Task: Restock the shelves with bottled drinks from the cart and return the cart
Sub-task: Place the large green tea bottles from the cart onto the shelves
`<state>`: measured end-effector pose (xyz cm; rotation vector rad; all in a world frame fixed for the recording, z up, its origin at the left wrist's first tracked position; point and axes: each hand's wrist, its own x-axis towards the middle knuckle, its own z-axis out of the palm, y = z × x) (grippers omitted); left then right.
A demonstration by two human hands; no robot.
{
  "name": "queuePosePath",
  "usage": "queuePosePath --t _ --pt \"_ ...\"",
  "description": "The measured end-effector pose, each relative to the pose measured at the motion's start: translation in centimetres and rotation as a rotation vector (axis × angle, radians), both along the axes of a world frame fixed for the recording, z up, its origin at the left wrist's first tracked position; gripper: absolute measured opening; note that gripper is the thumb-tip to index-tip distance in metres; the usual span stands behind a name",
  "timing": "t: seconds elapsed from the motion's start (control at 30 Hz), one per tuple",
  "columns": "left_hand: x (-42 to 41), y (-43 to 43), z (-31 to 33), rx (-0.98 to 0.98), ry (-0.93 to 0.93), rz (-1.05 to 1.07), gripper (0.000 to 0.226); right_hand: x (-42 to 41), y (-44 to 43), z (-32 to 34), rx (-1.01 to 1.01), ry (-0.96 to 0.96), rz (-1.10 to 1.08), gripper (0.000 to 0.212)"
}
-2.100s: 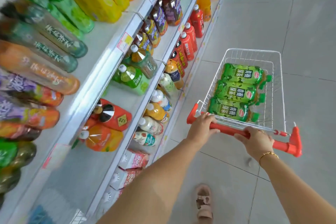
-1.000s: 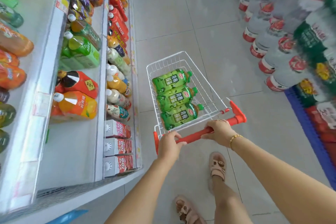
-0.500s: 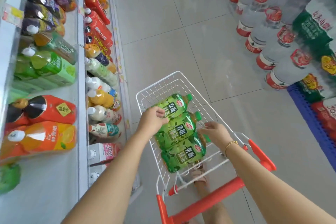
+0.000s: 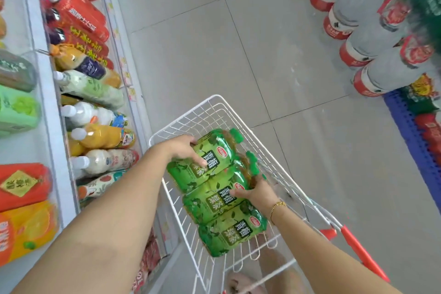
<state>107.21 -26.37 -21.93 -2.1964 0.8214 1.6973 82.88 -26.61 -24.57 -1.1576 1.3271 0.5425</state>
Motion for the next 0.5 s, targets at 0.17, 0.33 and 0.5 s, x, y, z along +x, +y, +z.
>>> queuePosePath --t 0.17,0.33,0.5 --pt "1.1 -0.5 -0.8 0.050 0.049 -0.063 0.106 -0.5 1.3 -0.2 -0.028 -0.065 -0.051 0.115" --pt "1.2 0.3 -0.6 -0.028 0.054 0.023 0.080 -0.4 1.7 0.3 -0.032 -0.142 -0.157 0.113" --pt "1.0 1.7 0.0 -0.149 0.038 0.085 0.090 0.3 3.7 1.3 -0.160 -0.169 -0.252 0.111"
